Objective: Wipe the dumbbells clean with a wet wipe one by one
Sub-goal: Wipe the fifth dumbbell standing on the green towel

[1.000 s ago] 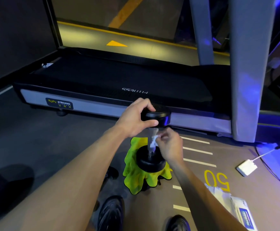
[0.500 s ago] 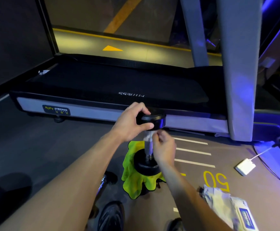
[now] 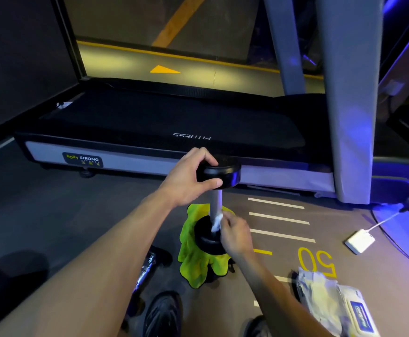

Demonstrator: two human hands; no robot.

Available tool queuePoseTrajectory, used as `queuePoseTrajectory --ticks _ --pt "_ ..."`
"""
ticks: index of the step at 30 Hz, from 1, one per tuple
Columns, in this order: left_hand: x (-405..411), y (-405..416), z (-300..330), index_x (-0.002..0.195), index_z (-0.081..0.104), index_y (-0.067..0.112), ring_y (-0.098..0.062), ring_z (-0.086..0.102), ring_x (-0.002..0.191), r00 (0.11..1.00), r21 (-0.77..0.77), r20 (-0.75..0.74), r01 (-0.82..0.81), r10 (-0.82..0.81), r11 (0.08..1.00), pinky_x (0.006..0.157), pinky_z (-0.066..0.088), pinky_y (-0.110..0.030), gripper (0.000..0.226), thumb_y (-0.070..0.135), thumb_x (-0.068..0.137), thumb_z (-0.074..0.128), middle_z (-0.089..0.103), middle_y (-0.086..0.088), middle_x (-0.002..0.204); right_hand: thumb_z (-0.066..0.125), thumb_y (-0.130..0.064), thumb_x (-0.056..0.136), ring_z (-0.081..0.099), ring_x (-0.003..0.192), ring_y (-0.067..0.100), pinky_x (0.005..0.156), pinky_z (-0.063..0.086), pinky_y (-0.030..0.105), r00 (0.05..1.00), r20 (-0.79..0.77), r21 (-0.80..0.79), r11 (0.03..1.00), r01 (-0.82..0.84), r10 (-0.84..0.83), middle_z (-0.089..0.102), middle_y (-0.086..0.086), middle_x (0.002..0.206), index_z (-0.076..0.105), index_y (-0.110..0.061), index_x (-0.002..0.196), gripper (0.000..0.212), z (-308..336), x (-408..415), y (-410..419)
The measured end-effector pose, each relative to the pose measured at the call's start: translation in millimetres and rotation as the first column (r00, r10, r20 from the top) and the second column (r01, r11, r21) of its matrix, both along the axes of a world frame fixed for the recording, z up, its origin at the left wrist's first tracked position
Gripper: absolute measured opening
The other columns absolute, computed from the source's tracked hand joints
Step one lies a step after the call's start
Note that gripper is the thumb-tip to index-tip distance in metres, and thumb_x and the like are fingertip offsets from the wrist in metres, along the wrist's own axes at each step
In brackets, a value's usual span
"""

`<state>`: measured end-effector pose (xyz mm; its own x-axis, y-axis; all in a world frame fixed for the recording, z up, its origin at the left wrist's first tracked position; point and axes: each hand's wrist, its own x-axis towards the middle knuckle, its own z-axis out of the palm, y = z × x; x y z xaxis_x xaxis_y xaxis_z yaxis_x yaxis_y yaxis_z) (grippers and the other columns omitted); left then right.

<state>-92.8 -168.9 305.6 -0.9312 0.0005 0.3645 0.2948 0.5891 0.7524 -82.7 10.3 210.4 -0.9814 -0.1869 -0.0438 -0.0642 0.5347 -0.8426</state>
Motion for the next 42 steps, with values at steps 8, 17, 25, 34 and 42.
queuePoseTrajectory --ticks 8,17,25,34,42 --pt "2 6 1 0.129 0.067 0.029 -0.01 0.056 0.12 1.0 -0.087 0.003 0.01 -0.01 0.996 0.108 0.043 -0.029 0.056 0.05 0.078 0.073 0.052 0.011 0.122 0.051 -0.041 0.091 0.071 0.103 0.013 0.099 0.054 0.041 0.995 0.082 -0.236 0.971 -0.037 0.058 0.078 -0.008 0.101 0.072 -0.039 0.114 0.031 9 -25 -4" --pt "2 2 3 0.115 0.072 0.021 -0.007 0.056 0.107 0.999 -0.094 -0.03 -0.017 0.014 0.995 0.101 0.043 -0.019 0.057 0.053 0.069 0.079 0.054 0.007 0.113 0.037 -0.036 0.094 0.062 0.116 0.026 0.104 0.045 0.044 0.979 0.075 0.195 0.96 -0.199 0.188 0.072 0.001 0.117 0.068 -0.025 0.12 0.041 -10 -8 11" --pt "-1 0 3 0.117 0.071 0.019 -0.009 0.054 0.109 1.0 -0.106 -0.018 0.008 -0.01 0.994 0.099 0.037 -0.01 0.052 0.043 0.073 0.082 0.054 0.0 0.116 0.05 -0.035 0.085 0.068 0.103 0.013 0.093 0.051 0.031 0.995 0.089 -0.222 0.975 -0.032 0.053 0.076 -0.008 0.102 0.072 -0.029 0.105 0.03 16 -10 -6" --pt "-2 3 4 0.119 0.07 0.019 0.005 0.05 0.106 0.999 -0.098 -0.008 0.046 -0.047 0.994 0.097 0.035 -0.005 0.048 0.034 0.076 0.086 0.052 0.001 0.117 0.051 -0.019 0.084 0.057 0.071 0.006 0.074 0.045 0.03 0.998 0.059 -0.337 0.941 0.031 -0.012 0.067 -0.011 0.074 0.068 -0.018 0.085 0.017 34 -29 -16" --pt "1 6 6 0.115 0.072 0.016 -0.004 0.054 0.108 0.999 -0.041 0.018 0.049 -0.048 0.998 0.098 0.037 -0.008 0.048 0.033 0.071 0.082 0.055 -0.001 0.119 0.043 0.005 0.076 0.049 0.057 0.026 0.055 0.038 0.03 0.976 0.206 -0.421 0.907 0.022 0.072 0.062 0.032 0.068 0.069 -0.001 0.083 0.027 23 -7 -9"
